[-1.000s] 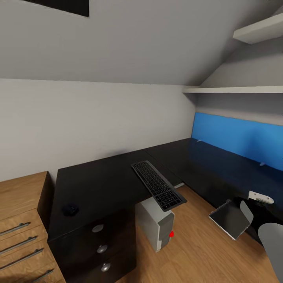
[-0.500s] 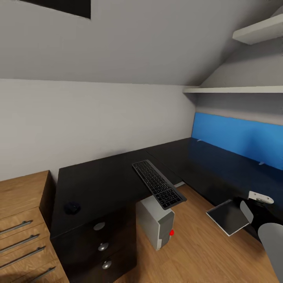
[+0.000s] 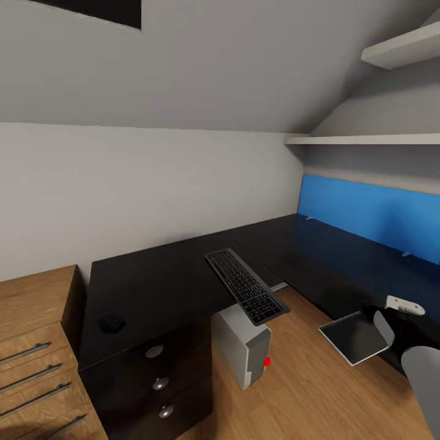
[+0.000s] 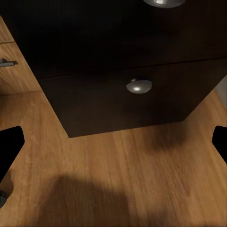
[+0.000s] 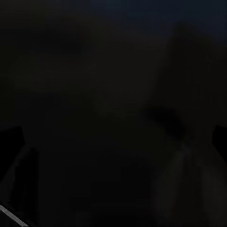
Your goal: In the bedroom, organize the workspace by keeping the computer under the desk, ensuring the monitor is on the desk, placing the keyboard on the desk next to the monitor, placing the mouse on the desk next to the keyboard, moving the folder from the swivel chair onto the desk next to the mouse, stacking the notebook on top of the folder with the pen on top of the notebook, and positioning the swivel chair next to the desk.
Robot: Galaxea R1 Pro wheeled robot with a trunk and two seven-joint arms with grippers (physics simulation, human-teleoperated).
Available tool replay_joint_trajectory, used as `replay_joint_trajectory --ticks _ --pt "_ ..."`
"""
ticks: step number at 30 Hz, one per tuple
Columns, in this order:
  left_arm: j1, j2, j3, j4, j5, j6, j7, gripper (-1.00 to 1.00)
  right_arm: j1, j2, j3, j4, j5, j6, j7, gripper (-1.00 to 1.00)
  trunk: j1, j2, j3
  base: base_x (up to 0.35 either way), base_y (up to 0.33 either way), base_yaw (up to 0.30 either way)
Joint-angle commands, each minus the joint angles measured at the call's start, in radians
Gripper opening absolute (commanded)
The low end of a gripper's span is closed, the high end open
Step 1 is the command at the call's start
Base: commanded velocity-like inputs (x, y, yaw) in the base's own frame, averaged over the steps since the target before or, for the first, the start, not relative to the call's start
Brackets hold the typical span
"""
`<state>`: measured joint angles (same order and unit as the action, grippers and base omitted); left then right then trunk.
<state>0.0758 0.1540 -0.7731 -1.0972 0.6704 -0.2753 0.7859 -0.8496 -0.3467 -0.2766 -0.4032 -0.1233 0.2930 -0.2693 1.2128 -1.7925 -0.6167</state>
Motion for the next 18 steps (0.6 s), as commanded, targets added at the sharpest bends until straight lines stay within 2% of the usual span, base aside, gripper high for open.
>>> replay_joint_trajectory --ticks 1,9,13,14,18 --pt "-0.001 0.001 -0.003 -0.001 0.009 -0.006 0.002 1.0 0.0 0.001 -0.001 -0.016 -0.013 0.003 0.003 1.0 0.0 0.0 -0.001 0.0 0.0 0.0" --pt "0.0 0.001 -0.003 0.0 0.011 -0.004 0.003 1.0 0.0 0.0 -0.005 -0.054 -0.019 0.006 0.069 1.0 0.0 0.0 -0.001 0.0 0.0 0.0" --pt "-0.001 0.0 -0.003 0.0 0.012 -0.003 0.003 1.0 0.0 0.001 -0.007 -0.1 -0.055 0.017 0.089 1.0 0.0 0.0 -0.001 0.0 0.0 0.0" --pt "0.0 0.0 -0.003 0.001 0.012 -0.002 0.003 1.0 0.0 0.001 -0.008 -0.119 -0.08 0.026 0.091 1.0 0.0 0.0 -0.001 0.0 0.0 0.0" --pt "0.0 0.0 -0.004 0.009 0.013 -0.001 0.003 1.0 0.003 0.001 -0.007 -0.188 -0.133 0.077 0.094 1.0 0.0 0.0 -0.001 0.0 0.0 0.0"
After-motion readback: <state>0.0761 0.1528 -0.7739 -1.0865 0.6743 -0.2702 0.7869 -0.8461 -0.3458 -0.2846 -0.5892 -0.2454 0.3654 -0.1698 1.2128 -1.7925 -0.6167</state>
